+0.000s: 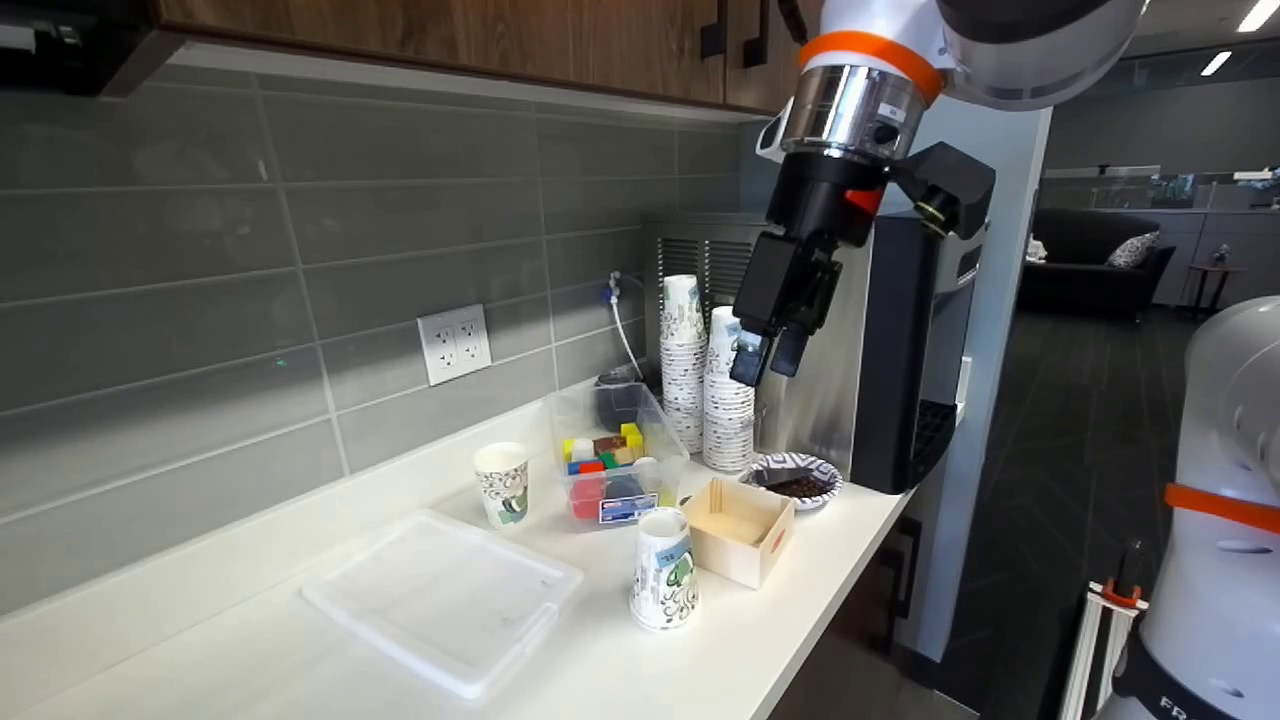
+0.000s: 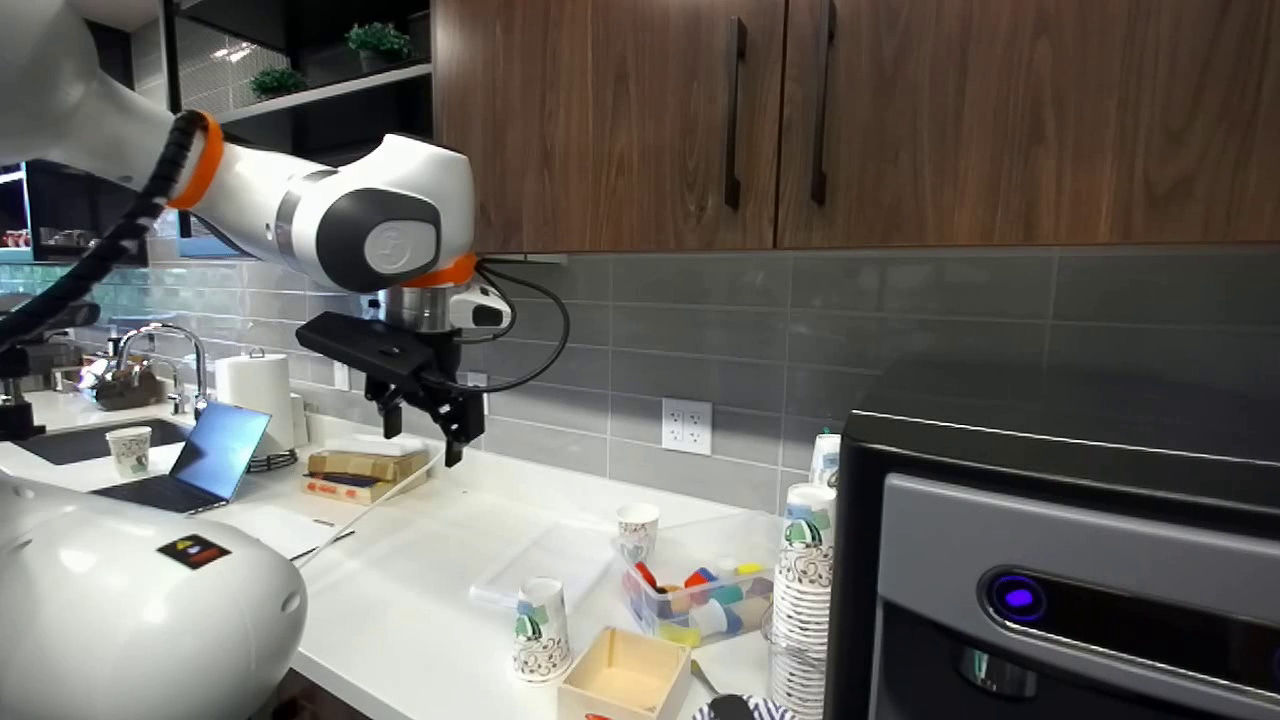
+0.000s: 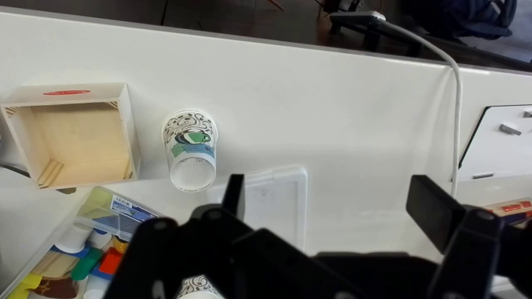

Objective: Open and close the top left cabinet door

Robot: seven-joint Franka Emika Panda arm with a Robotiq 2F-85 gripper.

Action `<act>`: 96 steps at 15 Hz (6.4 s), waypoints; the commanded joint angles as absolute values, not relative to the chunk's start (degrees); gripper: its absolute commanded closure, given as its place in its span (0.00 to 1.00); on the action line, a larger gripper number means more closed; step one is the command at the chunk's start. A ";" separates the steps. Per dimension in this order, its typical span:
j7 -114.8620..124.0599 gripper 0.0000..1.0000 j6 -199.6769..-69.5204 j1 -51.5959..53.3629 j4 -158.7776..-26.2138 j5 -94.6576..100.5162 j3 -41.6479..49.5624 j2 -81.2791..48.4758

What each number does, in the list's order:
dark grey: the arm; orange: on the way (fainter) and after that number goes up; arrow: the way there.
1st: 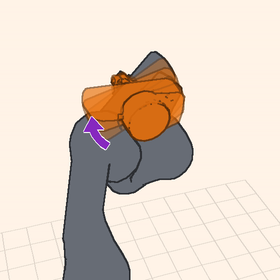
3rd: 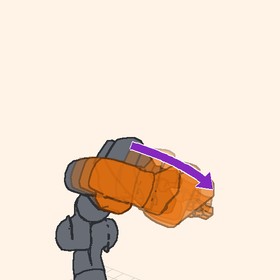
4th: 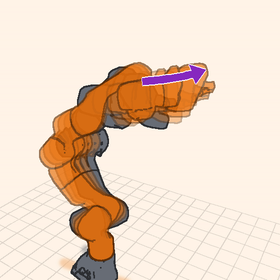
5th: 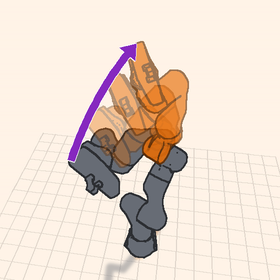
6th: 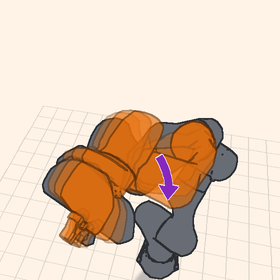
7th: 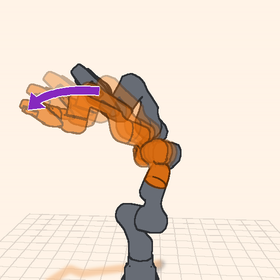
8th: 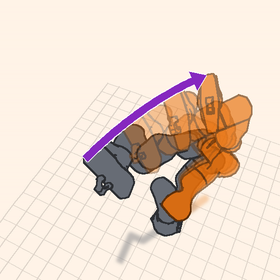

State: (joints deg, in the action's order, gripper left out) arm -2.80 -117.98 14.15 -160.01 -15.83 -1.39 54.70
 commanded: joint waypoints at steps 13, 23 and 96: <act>1.74 0.00 -126.88 2.78 -147.52 3.75 -9.89 58.22; 7.25 0.00 -155.54 -13.11 -141.41 15.56 -12.51 54.35; 20.43 0.00 -152.06 -53.54 -138.90 11.37 -20.84 66.39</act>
